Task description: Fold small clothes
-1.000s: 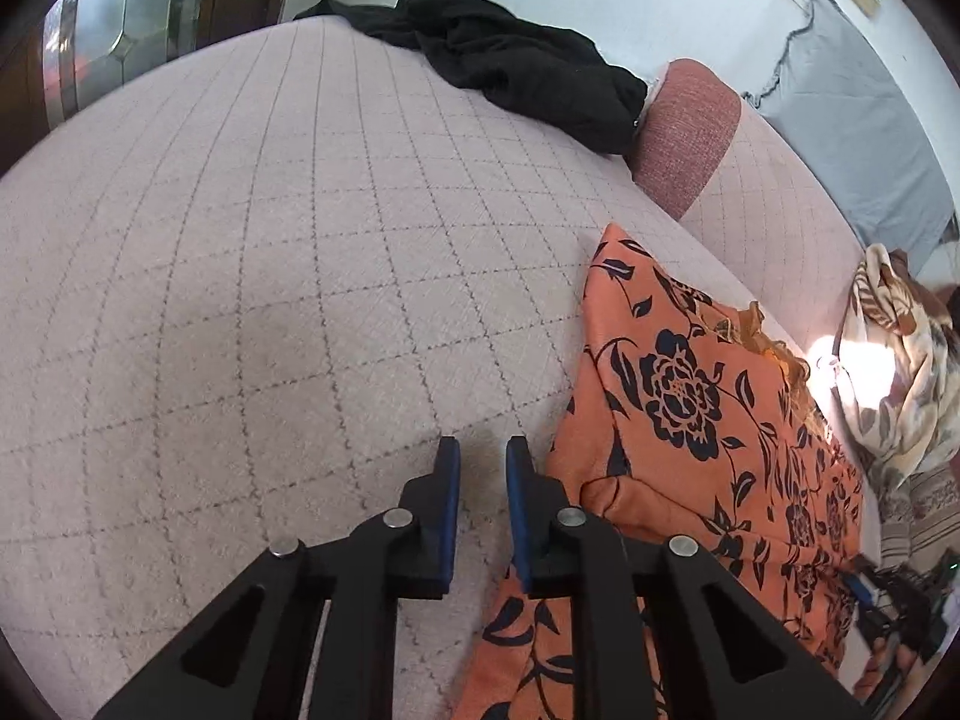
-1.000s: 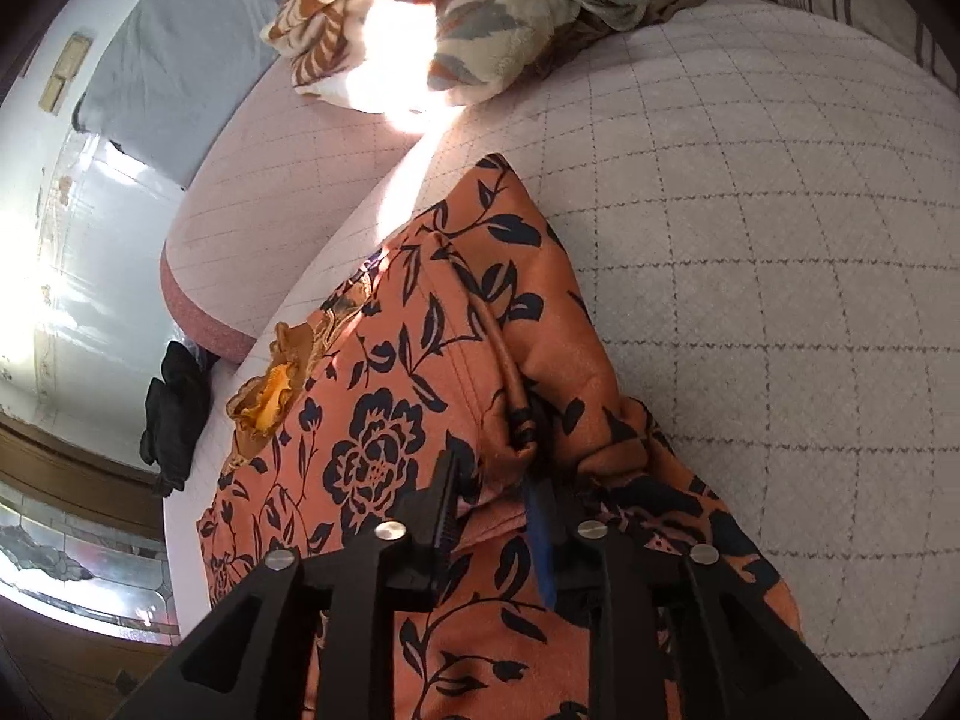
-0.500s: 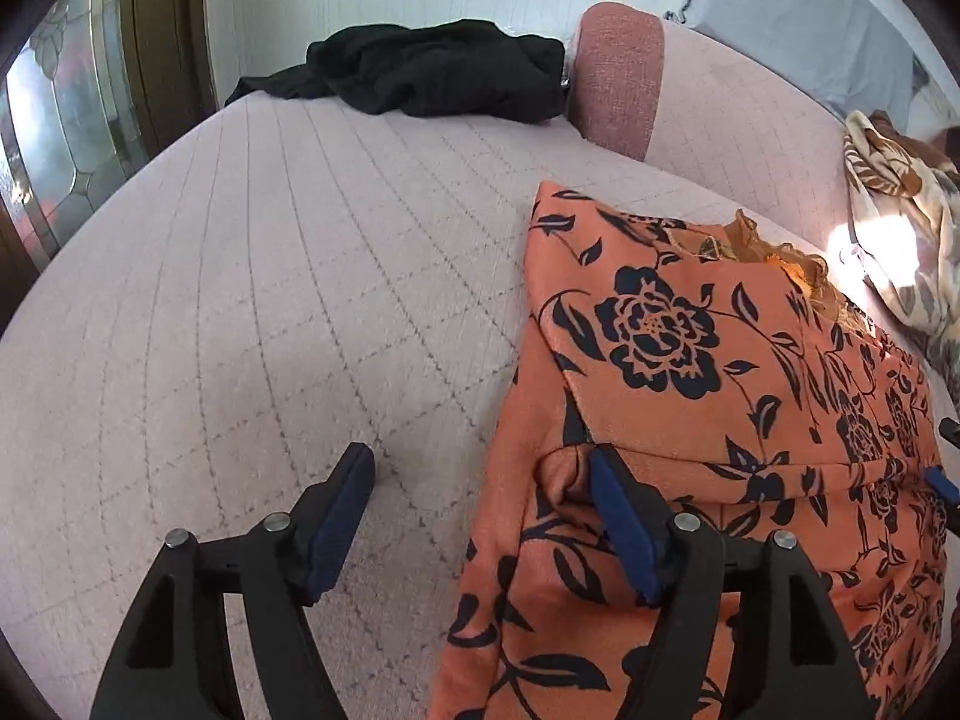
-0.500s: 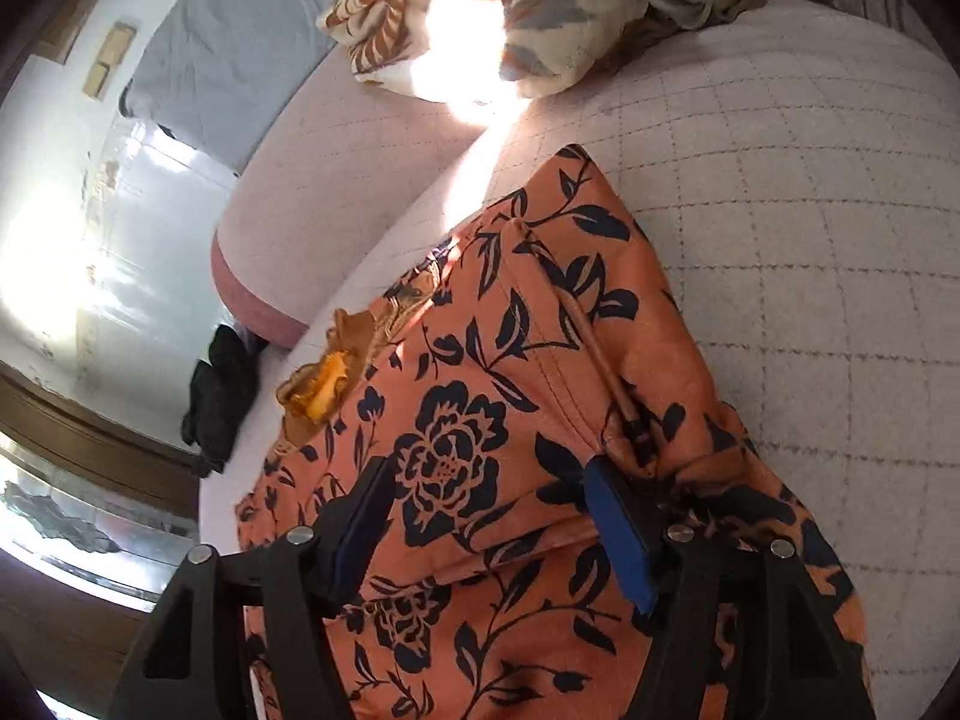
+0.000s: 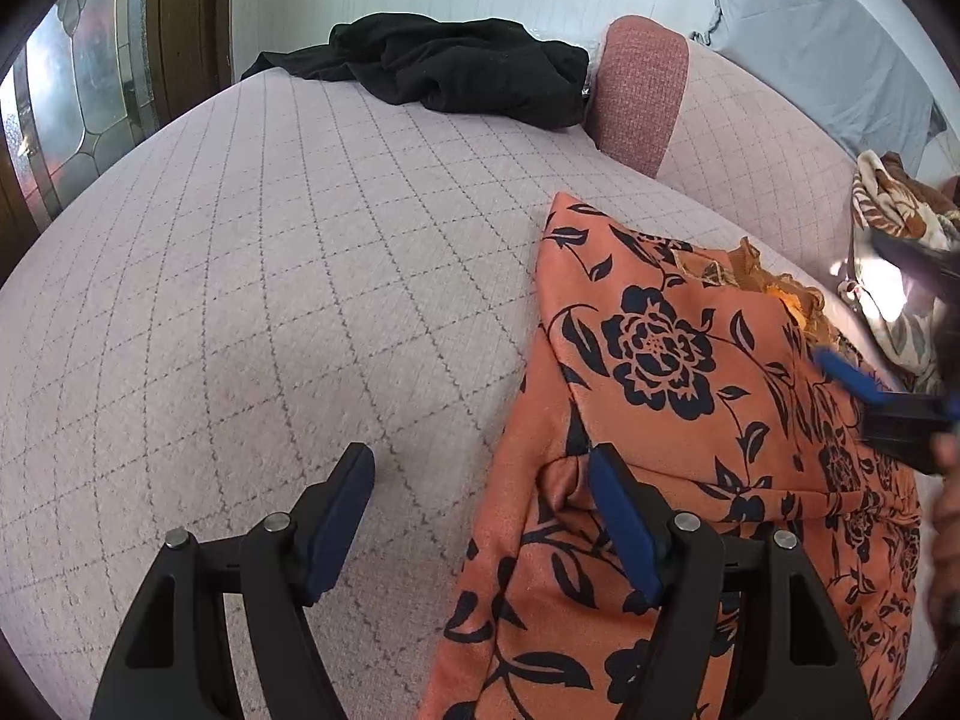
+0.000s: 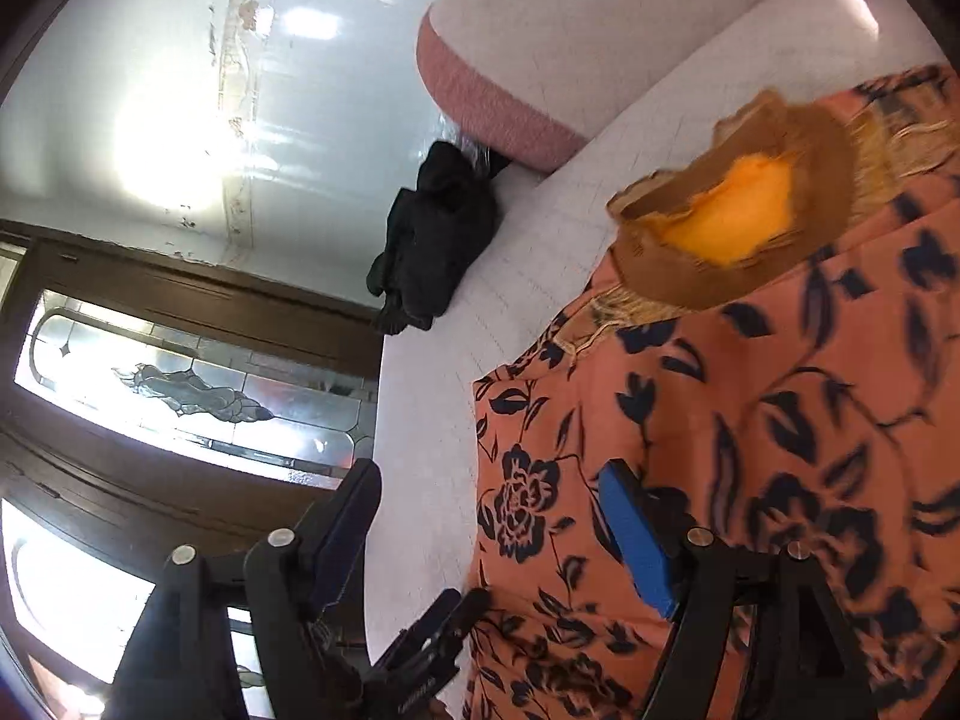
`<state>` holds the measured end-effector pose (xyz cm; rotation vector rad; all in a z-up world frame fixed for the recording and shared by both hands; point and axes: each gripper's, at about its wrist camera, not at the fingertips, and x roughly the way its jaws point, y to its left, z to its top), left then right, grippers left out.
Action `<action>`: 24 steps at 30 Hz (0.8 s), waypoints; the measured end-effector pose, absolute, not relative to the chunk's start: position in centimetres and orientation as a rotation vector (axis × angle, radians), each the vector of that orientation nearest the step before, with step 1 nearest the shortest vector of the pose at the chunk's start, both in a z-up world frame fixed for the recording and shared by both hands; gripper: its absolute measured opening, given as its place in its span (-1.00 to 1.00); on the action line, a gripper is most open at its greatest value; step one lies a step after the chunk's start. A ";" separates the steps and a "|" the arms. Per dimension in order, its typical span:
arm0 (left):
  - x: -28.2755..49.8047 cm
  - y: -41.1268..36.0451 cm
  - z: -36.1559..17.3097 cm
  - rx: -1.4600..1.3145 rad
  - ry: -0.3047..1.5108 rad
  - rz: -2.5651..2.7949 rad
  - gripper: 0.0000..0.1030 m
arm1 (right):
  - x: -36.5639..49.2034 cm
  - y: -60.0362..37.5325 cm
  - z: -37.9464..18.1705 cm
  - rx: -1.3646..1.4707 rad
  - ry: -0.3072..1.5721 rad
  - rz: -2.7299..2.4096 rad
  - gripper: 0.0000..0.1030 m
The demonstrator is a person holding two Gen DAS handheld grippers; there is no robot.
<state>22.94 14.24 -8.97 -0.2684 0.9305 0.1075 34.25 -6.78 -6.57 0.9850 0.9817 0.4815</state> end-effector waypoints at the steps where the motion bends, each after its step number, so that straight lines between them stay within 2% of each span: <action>1: 22.9 14.4 -8.9 -0.270 0.925 0.110 0.44 | 35.8 -5.9 -8.4 1.003 1.026 0.492 0.60; 2: 22.8 14.5 -8.8 -0.271 0.920 0.109 0.44 | 36.7 -5.8 -9.9 0.983 1.063 0.415 0.59; 3: 22.8 14.6 -8.7 -0.273 0.916 0.108 0.44 | 36.6 -6.1 -10.9 0.997 1.054 0.346 0.45; 5: 22.7 15.0 -8.4 -0.281 0.906 0.108 0.44 | 35.1 -6.9 -9.9 1.036 0.974 0.314 0.49; 6: 22.6 15.1 -8.2 -0.288 0.898 0.109 0.44 | 34.0 -7.1 -8.7 0.973 0.961 0.284 0.61; 7: 22.5 15.3 -8.0 -0.299 0.887 0.112 0.44 | 32.9 -7.6 -7.9 0.924 0.951 0.265 0.63; 12: 20.8 15.1 -7.0 -0.285 0.848 0.081 0.44 | 24.0 -13.7 -5.9 0.852 0.955 0.144 0.63; 17: 15.5 15.4 -5.6 -0.284 0.875 -0.012 0.45 | 12.0 -20.8 -4.2 0.784 0.975 0.001 0.63; 20: 10.7 16.3 -5.1 -0.348 0.911 -0.074 0.53 | 5.0 -24.4 -4.4 0.743 1.019 -0.058 0.64; 24: 4.6 16.8 -5.3 -0.349 0.947 -0.086 0.58 | -1.0 -28.2 -5.2 0.765 1.059 -0.084 0.64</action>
